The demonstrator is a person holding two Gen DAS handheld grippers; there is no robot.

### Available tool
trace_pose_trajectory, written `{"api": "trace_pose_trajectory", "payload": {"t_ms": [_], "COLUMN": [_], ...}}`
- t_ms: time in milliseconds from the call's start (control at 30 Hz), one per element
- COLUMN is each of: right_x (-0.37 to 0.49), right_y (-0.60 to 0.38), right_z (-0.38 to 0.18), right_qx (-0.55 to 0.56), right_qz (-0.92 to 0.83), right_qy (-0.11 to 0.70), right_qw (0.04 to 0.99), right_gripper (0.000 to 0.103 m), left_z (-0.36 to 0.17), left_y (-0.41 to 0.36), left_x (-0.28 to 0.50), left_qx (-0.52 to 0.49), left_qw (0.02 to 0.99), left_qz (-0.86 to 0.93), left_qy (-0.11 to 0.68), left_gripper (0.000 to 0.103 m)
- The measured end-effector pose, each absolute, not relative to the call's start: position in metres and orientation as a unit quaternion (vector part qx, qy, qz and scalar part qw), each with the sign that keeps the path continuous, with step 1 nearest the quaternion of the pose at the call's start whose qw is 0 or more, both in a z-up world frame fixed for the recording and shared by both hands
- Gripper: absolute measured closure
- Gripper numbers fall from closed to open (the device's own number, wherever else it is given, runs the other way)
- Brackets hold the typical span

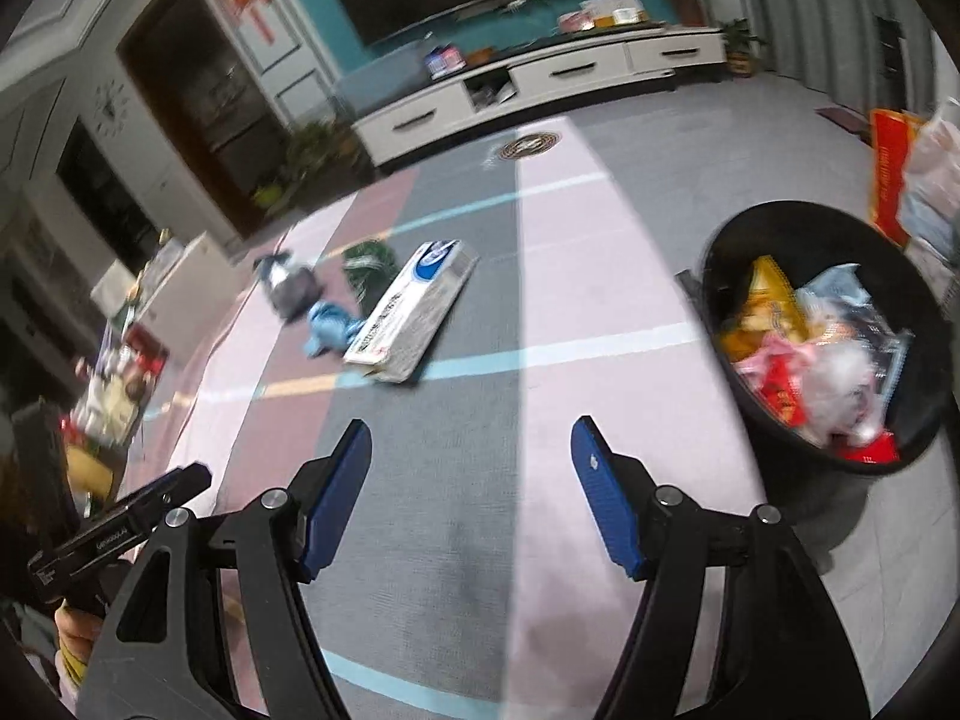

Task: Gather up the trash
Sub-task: 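Move both open tools back over the trash on the table, then grasp the blue cloth with the left tool while the right tool grasps the white medicine box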

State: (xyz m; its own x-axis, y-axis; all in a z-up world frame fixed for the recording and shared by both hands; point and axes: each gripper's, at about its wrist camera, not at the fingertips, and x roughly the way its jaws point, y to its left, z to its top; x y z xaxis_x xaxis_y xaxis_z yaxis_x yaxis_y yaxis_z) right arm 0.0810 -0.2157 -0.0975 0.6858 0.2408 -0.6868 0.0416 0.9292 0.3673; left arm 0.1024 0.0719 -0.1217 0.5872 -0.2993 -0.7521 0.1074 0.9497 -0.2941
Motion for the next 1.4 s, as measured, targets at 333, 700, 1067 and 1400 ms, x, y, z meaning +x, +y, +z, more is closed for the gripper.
{"api": "trace_pose_trajectory", "payload": {"t_ms": [333,700,1067,1400], "right_x": [0.138,0.186,0.214,0.199], "right_y": [-0.167,-0.126,-0.12,-0.15], "right_z": [-0.106,-0.123,-0.137,-0.137], "right_qx": [0.15,0.081,0.045,0.078], "right_qz": [0.07,0.073,0.047,0.032], "right_qy": [0.413,0.414,0.421,0.427], "right_qw": [0.895,0.904,0.905,0.9], "right_gripper": [0.035,0.035,0.039,0.056], "left_z": [-0.114,-0.131,-0.151,-0.128], "left_y": [0.049,0.027,0.009,0.039], "left_x": [0.18,0.245,0.249,0.226], "left_qx": [-0.126,-0.133,-0.114,-0.154], "left_qw": [0.883,0.868,0.867,0.87], "left_qz": [-0.161,-0.179,-0.176,-0.172], "left_qy": [0.423,0.444,0.452,0.436], "left_gripper": [0.015,0.037,0.072,0.074]}}
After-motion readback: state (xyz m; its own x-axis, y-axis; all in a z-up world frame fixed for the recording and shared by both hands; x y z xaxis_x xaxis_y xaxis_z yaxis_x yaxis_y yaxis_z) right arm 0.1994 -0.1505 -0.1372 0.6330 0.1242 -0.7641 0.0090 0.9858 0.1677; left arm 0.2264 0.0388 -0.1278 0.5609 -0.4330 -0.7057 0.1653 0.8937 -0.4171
